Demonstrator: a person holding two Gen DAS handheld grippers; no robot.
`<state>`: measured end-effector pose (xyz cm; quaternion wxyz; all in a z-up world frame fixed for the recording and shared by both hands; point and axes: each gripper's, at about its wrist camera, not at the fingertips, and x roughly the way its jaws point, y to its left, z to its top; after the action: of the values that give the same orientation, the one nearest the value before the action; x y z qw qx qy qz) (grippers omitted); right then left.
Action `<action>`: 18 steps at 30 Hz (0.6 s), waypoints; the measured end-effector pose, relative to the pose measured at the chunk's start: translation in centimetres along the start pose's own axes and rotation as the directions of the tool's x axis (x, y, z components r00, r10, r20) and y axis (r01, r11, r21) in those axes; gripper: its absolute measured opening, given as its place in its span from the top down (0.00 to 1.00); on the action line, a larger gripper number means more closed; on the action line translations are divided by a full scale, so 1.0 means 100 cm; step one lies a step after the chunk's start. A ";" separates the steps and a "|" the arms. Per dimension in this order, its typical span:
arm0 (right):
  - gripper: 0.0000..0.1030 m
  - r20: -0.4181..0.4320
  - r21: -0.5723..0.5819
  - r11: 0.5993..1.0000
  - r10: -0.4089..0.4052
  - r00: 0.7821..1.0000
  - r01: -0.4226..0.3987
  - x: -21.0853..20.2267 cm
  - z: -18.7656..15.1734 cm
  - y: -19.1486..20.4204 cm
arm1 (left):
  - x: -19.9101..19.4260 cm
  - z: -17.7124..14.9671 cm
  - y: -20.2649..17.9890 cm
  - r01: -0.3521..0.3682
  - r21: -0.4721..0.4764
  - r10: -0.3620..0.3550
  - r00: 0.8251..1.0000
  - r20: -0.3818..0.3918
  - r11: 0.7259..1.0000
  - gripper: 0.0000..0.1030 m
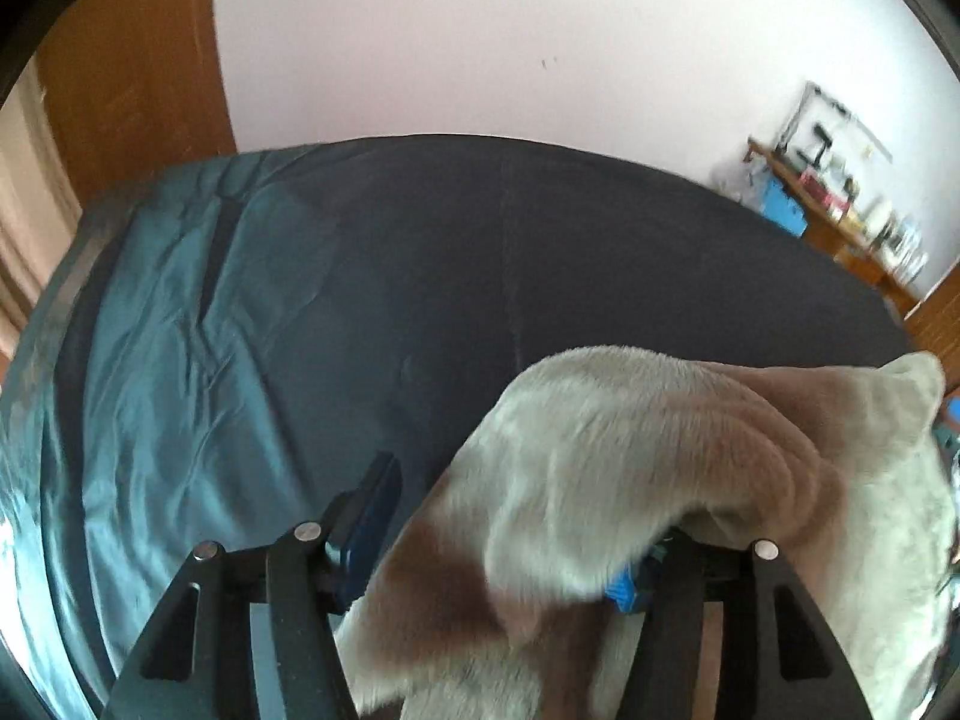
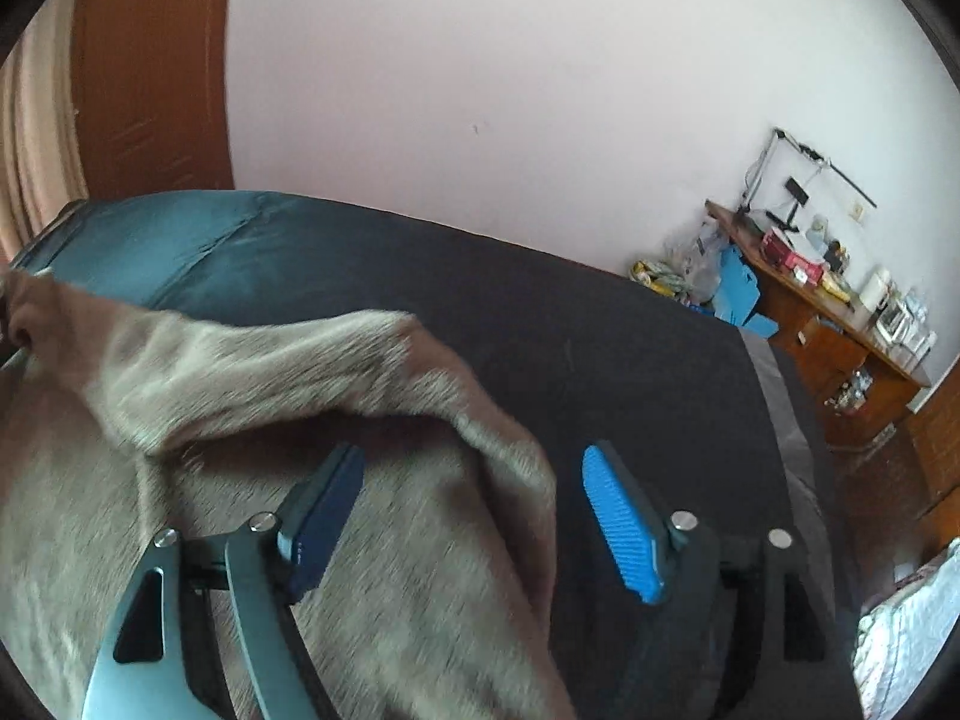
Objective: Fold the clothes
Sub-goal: 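Lower the held blanket onto the teal bed sheet with both grippers, then lay the blanket flat on the bed and open both grippers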
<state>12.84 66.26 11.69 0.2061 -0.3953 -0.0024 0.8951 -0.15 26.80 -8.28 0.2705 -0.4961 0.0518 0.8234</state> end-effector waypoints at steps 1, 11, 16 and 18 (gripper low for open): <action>0.23 0.006 -0.011 1.000 0.009 1.000 -0.008 -0.005 -0.004 0.004 | -0.005 -0.001 0.005 0.017 -0.021 -0.017 1.000 0.005 1.000 0.40; 0.21 -0.038 -0.222 0.972 0.075 0.996 -0.082 -0.027 -0.015 0.075 | -0.036 -0.034 0.015 -0.156 0.077 0.154 0.988 0.033 0.985 0.38; 0.21 -0.147 -0.253 0.959 0.093 0.985 -0.128 0.005 -0.009 0.092 | -0.018 -0.028 0.008 -0.216 0.099 0.216 0.976 0.016 0.971 0.38; 0.21 -0.196 -0.237 0.957 0.123 0.973 -0.169 0.020 -0.003 0.096 | -0.030 -0.030 0.021 -0.237 0.105 0.237 0.971 0.017 0.966 0.38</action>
<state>8.35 58.17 8.47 0.0867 -0.4961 -0.0681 0.8613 2.28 22.81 -7.63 0.1962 -0.4696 0.1539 0.8470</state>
